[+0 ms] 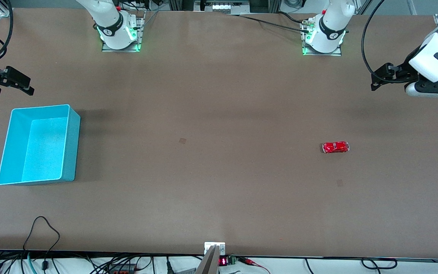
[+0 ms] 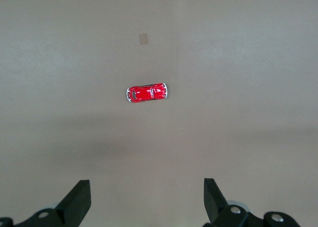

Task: Wind red beetle toy and store in blue box
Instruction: 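Move the left gripper down over the red beetle car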

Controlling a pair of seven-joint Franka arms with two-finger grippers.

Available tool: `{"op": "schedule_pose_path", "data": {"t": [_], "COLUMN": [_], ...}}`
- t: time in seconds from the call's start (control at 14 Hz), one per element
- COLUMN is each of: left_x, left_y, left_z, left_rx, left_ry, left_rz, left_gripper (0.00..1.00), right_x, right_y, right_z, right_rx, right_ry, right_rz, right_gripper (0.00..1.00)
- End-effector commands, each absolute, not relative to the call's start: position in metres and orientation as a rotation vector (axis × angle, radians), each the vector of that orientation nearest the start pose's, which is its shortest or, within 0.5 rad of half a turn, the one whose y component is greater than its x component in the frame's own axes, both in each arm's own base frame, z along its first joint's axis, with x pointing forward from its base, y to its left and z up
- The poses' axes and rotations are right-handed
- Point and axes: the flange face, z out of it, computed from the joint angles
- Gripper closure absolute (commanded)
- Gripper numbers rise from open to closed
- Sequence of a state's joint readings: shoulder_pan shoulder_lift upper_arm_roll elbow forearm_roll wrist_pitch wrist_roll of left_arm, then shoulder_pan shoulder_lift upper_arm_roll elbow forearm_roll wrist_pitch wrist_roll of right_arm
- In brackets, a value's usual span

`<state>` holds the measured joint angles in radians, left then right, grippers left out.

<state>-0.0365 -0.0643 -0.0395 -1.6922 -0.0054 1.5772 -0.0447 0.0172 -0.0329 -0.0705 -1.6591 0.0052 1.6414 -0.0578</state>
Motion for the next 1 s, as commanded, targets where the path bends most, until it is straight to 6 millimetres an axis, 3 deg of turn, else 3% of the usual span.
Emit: {"op": "schedule_pose_path", "data": {"t": [0.0,0.64,0.93], "left_x": [0.532,0.535,0.534], "left_y": [-0.038,-0.047,-0.043], "left_z": [0.61,0.614,0.603], "left_rx": [-3.152,-3.148,-3.139], "left_ry": [0.084,0.116,0.109], "left_rz": [0.09,0.073,0.217], "left_gripper": [0.0,0.0,0.0], "right_x": [0.548,0.548,0.548], "right_y": [-0.029,-0.03,-0.03], "right_z": [0.613,0.613,0.613], "right_rx": [-3.139,-3.139,-3.139], "right_ry": [-0.024,-0.022,-0.022], "right_rz": [-0.044,-0.044,-0.044], "right_gripper": [0.0,0.0,0.0]}}
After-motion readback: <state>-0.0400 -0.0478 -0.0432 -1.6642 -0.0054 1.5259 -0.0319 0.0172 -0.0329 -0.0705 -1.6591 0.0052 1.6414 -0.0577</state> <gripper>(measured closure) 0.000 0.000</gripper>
